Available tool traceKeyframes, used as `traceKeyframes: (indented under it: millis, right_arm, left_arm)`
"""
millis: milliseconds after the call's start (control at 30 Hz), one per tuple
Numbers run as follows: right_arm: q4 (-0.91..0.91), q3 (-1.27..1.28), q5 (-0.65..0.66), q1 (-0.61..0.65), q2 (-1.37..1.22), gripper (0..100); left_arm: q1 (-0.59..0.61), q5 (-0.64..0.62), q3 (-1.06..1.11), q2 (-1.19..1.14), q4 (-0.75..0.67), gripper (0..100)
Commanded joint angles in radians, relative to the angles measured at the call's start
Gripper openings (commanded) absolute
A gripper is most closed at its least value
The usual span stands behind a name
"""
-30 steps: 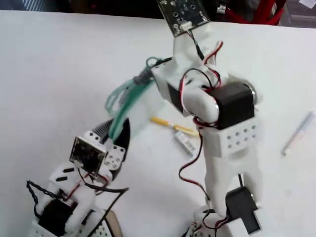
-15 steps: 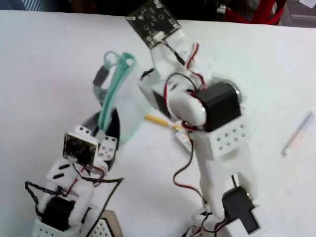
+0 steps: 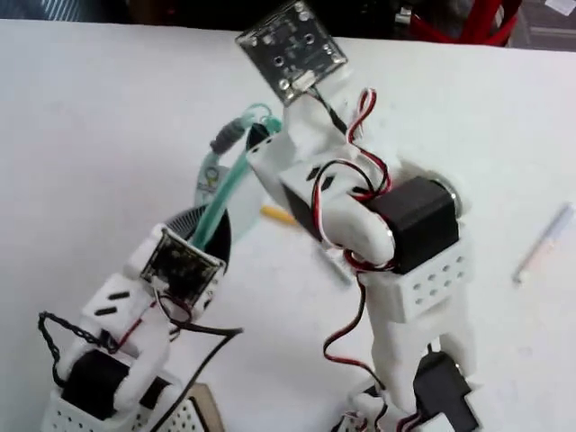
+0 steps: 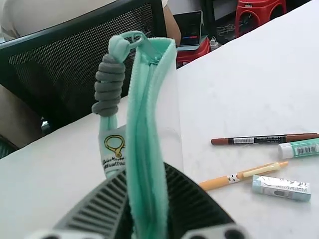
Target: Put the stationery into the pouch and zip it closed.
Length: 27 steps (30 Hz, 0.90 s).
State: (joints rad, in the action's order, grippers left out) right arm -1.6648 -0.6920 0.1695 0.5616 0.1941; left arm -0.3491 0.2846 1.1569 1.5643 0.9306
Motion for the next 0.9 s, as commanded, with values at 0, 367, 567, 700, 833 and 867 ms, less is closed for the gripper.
traceKeyframes:
  millis: [0,367,567,700,833,867]
  right_arm:
    - [-0.007,-0.006,-0.083,-0.025,-0.031,28.2]
    - [-0.012,-0.017,-0.1,0.015,-0.177,32.0]
    - [-0.019,-0.055,-0.098,0.022,-0.176,26.2]
    - [-0.018,-0.057,-0.083,0.022,-0.213,15.9]
    - [-0.019,-0.057,-0.057,0.022,-0.262,16.2]
    - [-0.019,-0.06,-0.057,0.022,-0.269,15.9]
  left_arm:
    - [-0.016,-0.046,-0.017,-0.035,0.003,2]
    - [-0.013,-0.069,0.06,-0.035,-0.046,2]
    - [-0.013,-0.069,0.06,-0.035,-0.049,2]
    - [-0.013,-0.069,0.06,-0.035,-0.049,2]
    - [-0.01,-0.069,0.06,-0.035,-0.048,2]
    - [-0.01,-0.069,0.06,-0.035,-0.048,2]
